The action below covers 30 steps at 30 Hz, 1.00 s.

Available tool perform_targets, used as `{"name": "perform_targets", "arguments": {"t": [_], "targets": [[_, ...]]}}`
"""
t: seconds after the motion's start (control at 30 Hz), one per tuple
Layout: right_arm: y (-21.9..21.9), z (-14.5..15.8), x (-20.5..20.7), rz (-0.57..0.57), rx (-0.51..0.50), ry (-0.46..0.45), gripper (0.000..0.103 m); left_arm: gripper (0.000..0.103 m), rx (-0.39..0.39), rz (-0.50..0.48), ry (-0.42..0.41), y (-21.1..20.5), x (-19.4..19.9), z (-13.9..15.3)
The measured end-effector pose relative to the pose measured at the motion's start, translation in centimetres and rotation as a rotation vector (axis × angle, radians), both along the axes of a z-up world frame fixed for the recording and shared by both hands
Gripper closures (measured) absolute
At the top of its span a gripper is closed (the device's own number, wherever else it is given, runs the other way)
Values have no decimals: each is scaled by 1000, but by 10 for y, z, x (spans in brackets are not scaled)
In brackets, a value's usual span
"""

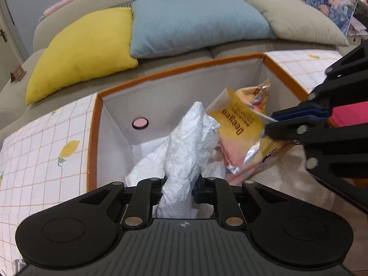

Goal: Organize soft objects
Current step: 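Open both tools to drop the plastic bag and wrapper into the box, then move both open tools toward the brown teddy bear and white mesh bag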

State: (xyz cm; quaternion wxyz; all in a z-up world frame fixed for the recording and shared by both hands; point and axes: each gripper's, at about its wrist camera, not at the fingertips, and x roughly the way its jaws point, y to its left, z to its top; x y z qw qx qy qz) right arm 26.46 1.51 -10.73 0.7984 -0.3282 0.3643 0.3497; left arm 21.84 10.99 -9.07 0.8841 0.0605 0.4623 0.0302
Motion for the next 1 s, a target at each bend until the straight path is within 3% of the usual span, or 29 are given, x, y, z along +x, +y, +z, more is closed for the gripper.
{"name": "perform_targets", "arguments": {"t": [0.1, 0.13, 0.17, 0.2, 0.23, 0.37, 0.4, 0.47, 0.6, 0.77, 1.0], "targets": [[-3, 1, -4, 7, -7, -26, 98, 78, -12, 19, 3, 3, 0, -2], [-2, 2, -4, 10, -9, -30, 93, 74, -17, 27, 3, 5, 1, -2], [-1, 4, -4, 11, -9, -33, 88, 63, -27, 33, 5, 6, 1, -1], [-2, 5, -5, 10, -6, -36, 75, 51, -38, 40, 7, 8, 1, 0], [-4, 6, -6, 10, 0, -38, 67, 51, -56, 38, 0, 9, 0, 2], [-5, 10, -8, 11, 2, -42, 64, 39, -81, 33, -25, 8, -6, 13], [-6, 12, -10, 12, 1, -47, 63, 27, -84, 35, -36, 8, -8, 16], [-6, 16, -14, 16, 0, -58, 58, 20, -84, 52, -69, 7, -15, 24], [-13, 27, -23, 19, 25, -78, 46, 19, -134, 66, -98, 10, -26, 39], [-29, 46, -38, -26, 83, -90, 44, 19, -192, 82, -155, 8, -46, 61], [-71, 71, -65, -189, 205, -118, 44, 19, -299, 139, -297, 0, -85, 90]]}}
